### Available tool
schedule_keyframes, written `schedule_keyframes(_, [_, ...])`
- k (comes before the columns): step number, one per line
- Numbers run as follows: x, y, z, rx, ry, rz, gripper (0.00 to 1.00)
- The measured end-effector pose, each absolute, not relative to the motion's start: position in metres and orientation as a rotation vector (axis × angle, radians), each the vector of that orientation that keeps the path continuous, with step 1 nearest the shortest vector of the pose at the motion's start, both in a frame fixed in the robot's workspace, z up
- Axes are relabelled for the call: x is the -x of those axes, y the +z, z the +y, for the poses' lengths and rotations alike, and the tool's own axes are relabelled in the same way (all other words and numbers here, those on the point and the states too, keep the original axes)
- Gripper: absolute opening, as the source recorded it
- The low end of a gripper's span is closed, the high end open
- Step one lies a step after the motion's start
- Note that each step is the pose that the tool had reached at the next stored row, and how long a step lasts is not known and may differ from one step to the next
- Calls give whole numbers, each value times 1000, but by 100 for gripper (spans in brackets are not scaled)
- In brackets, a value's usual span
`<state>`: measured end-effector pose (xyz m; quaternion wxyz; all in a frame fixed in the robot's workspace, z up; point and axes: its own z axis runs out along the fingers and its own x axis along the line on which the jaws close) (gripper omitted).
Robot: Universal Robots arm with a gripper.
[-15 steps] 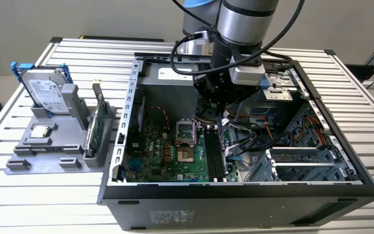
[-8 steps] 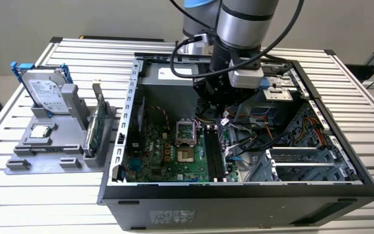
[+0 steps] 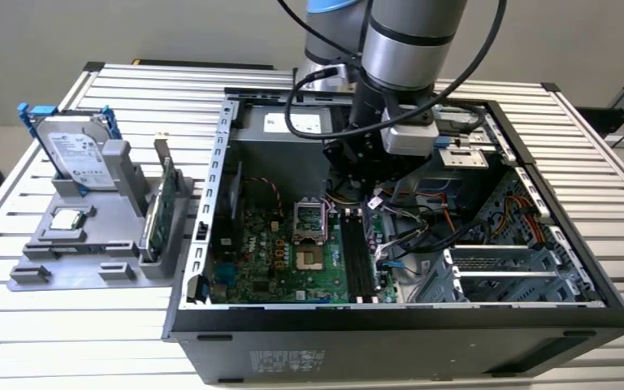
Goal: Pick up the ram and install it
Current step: 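Insert the ram into the slot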
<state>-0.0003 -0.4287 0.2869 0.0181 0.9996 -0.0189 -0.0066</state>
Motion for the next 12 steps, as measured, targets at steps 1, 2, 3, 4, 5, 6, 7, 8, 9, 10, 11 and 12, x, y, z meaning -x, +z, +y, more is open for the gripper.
schedule_keyframes(1, [0, 286, -429, -3105, -20, -59, 0])
schedule_keyframes(2, [0, 286, -429, -3105, -20, -59, 0])
schedule_keyframes(3, [0, 285, -429, -3104, -21, -59, 0])
schedule_keyframes(4, [-1, 285, -429, -3104, -21, -59, 0])
schedule_keyframes(5, [-1, 284, -430, -3104, -21, -59, 0])
schedule_keyframes(6, [-1, 283, -430, -3104, -20, -59, 0])
schedule_keyframes(7, [-1, 283, -431, -3104, -20, -59, 0])
schedule_keyframes(8, [-1, 282, -431, -3104, -21, -59, 0])
schedule_keyframes(9, [-1, 281, -431, -3103, -21, -59, 0])
schedule_keyframes(10, [-1, 281, -432, -3103, -20, -59, 0])
schedule_keyframes(11, [-1, 280, -432, -3102, -20, -59, 0])
schedule_keyframes(12, [-1, 279, -432, -3101, -20, -59, 0])
